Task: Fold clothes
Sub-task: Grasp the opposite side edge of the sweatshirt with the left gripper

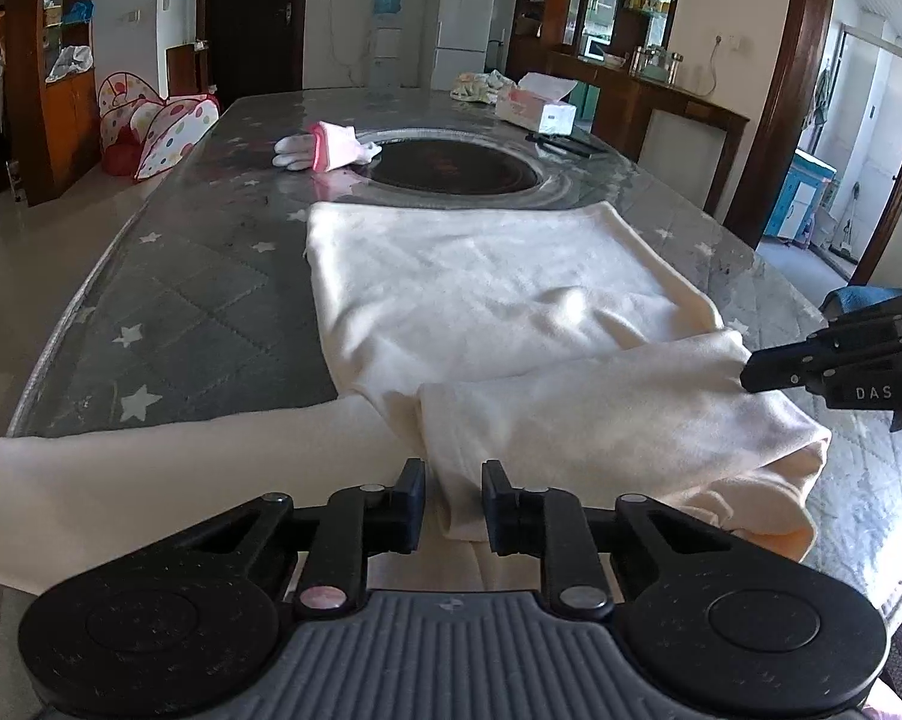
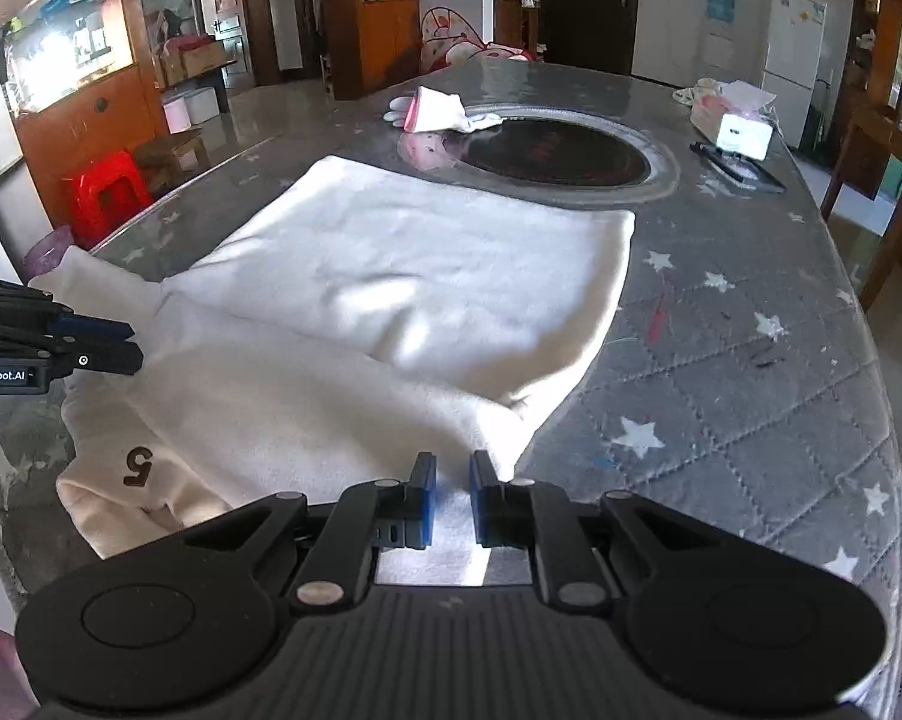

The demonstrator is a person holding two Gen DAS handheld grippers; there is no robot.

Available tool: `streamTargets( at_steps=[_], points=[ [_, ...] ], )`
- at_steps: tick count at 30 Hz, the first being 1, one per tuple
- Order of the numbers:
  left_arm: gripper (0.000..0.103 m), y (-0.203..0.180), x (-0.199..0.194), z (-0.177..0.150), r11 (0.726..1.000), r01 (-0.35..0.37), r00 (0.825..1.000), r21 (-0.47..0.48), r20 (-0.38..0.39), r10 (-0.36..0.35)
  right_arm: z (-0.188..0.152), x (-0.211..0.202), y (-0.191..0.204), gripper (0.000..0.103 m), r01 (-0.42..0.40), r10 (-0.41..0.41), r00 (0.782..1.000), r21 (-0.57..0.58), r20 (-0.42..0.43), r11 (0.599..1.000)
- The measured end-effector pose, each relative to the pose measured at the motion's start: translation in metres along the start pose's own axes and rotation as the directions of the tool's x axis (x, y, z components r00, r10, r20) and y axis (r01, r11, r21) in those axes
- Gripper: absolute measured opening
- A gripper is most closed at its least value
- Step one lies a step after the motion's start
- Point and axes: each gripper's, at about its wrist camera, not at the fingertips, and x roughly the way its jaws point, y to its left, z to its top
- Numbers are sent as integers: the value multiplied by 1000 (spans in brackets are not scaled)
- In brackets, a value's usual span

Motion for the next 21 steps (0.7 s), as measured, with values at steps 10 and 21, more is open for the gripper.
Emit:
streamTargets(
  at_steps=[10,21],
  points=[
    [23,-9,14,15,999,39,999,5,24,-39,13,20,-2,11,-1,1,1000,22,12,1000],
    [40,11,-1,3,999,-9,999,-49,47,11,19,13,26,12,-51,53,998,-56,28,997]
  ],
)
